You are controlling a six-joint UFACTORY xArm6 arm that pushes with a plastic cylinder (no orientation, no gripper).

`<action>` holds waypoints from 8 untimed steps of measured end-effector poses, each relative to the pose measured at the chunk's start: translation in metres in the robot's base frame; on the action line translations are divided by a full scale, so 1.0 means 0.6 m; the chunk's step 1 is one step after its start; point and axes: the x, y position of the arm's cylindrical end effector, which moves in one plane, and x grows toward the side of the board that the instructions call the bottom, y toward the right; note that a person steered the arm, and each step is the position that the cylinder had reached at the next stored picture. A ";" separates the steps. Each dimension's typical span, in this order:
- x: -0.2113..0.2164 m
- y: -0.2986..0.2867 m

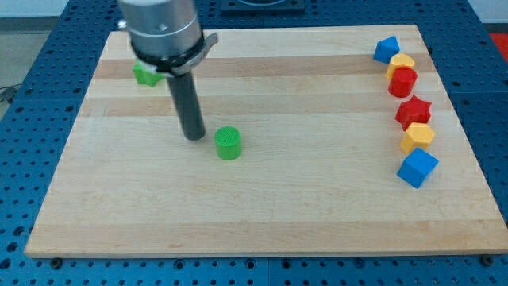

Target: Slide the green circle into the blue cube

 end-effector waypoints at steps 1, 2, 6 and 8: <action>0.007 0.052; 0.063 0.111; 0.085 0.130; 0.128 0.061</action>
